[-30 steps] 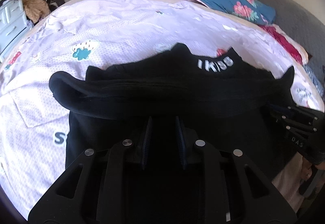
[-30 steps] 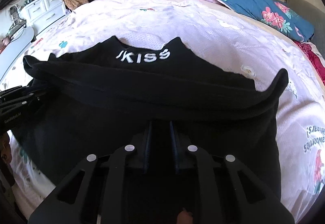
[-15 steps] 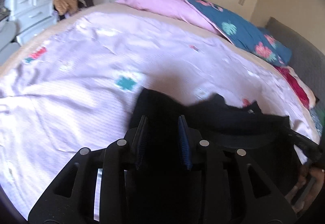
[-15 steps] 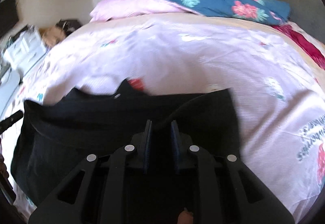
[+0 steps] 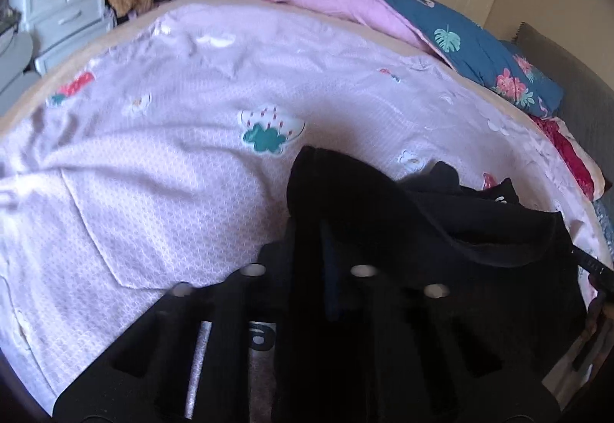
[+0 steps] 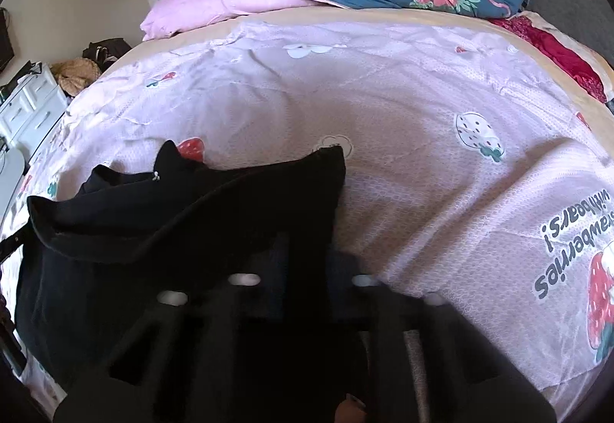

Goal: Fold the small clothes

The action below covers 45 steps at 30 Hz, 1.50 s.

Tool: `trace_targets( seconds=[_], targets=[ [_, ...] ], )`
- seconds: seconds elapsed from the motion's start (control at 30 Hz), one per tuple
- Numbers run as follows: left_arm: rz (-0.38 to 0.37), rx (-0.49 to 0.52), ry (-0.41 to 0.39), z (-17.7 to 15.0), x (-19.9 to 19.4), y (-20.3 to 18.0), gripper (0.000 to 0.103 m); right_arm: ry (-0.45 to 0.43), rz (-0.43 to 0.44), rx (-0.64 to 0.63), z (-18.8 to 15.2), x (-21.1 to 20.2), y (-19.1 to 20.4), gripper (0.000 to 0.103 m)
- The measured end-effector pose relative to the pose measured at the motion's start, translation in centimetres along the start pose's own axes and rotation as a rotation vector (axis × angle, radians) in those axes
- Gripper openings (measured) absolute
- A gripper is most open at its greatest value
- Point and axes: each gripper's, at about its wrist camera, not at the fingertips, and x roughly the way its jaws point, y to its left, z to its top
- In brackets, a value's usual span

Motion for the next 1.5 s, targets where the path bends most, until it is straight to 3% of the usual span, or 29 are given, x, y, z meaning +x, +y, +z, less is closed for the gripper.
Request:
trace_targets(
  seconds=[0.27,0.53,0.7,0.8,0.93,1.13,1.23,1.5],
  targets=[
    [-0.031,-0.024,-0.147,1.3,-3.8,0.6,0.002,-0.133,0.09,0.074,1.1,-3.6,-1.4,0.006],
    [-0.009,-0.093,-0.042,0.7,-0.9,2.2,0.002,-0.113,0.068,0.126,1.0,-2.4,-1.9,0.006],
    [0.002,-0.079,-0.027,0.3,-0.8,2.0,0.003,-0.073,0.061,0.11,0.6,-1.5,-1.5,0.007],
    [0.01,-0.061,-0.021,0.1,-0.9,1.5,0.004,-0.064,0.059,0.101,0.4,-1.6,-1.4,0.013],
    [0.001,-0.068,-0.011,-0.2,-1.4,1.7,0.006,-0.064,0.054,0.095,0.0,-2.2,-1.4,0.028],
    [-0.04,-0.072,-0.001,-1.2,-3.1,1.5,0.027,-0.053,0.074,0.087,-1.0,-3.8,-1.8,0.036],
    [-0.054,-0.059,0.018,-2.0,-3.8,1.4,0.046,-0.038,0.087,0.081,-2.1,-4.7,-1.9,0.039],
    [-0.07,-0.055,0.068,-4.6,-4.6,1.4,0.057,-0.019,0.103,0.078,-4.6,-6.4,-2.1,0.045]
  ],
)
